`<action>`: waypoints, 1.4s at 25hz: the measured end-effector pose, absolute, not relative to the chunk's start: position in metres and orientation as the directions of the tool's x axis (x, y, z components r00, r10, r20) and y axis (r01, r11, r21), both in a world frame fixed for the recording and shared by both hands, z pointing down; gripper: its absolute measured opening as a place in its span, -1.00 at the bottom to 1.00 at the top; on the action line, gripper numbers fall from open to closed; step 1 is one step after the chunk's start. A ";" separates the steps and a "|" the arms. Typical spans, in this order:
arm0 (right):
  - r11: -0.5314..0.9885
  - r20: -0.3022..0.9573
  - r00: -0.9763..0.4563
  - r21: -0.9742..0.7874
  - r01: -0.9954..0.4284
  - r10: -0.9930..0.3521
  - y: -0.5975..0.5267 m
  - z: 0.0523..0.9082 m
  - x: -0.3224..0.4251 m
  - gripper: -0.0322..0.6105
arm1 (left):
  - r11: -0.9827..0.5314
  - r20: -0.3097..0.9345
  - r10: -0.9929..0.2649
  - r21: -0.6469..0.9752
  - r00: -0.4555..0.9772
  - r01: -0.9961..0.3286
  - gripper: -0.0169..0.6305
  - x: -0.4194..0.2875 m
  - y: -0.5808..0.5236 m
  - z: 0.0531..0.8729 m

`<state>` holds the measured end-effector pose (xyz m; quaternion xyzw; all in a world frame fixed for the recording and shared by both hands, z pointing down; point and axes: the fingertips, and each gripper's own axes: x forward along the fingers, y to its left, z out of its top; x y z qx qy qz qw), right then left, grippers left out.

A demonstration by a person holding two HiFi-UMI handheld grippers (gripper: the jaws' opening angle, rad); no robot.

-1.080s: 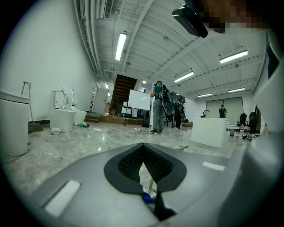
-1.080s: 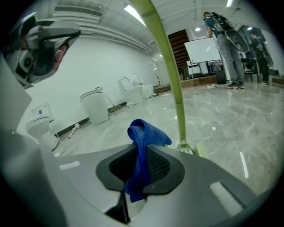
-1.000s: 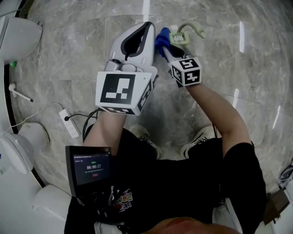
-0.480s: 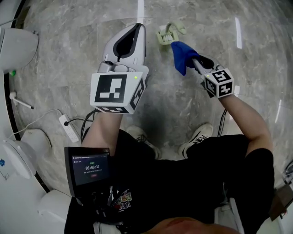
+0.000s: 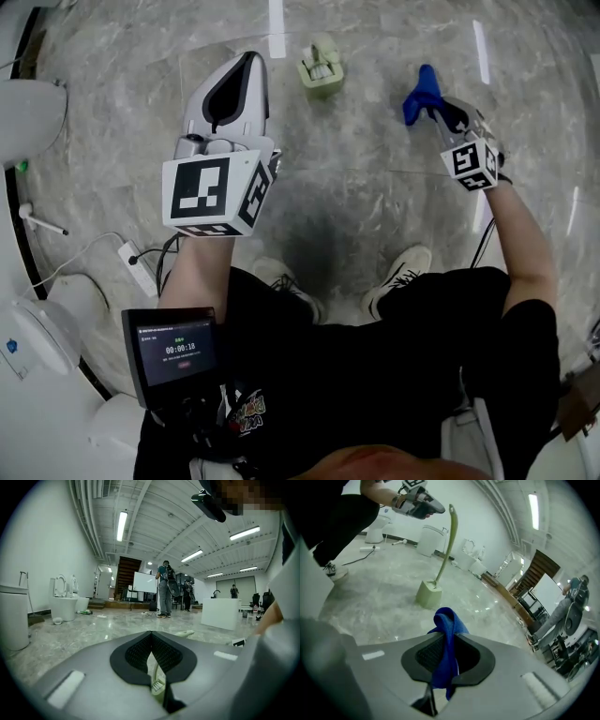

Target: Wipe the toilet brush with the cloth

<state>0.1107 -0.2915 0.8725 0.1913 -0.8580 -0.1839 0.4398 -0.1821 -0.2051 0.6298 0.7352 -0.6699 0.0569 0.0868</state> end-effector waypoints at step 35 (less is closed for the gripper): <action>0.948 0.934 -0.347 0.180 0.262 -0.081 -0.170 0.990 0.074 -0.40 | -0.062 0.142 -0.988 0.031 0.066 -0.998 -0.92 -0.186 -0.186 0.602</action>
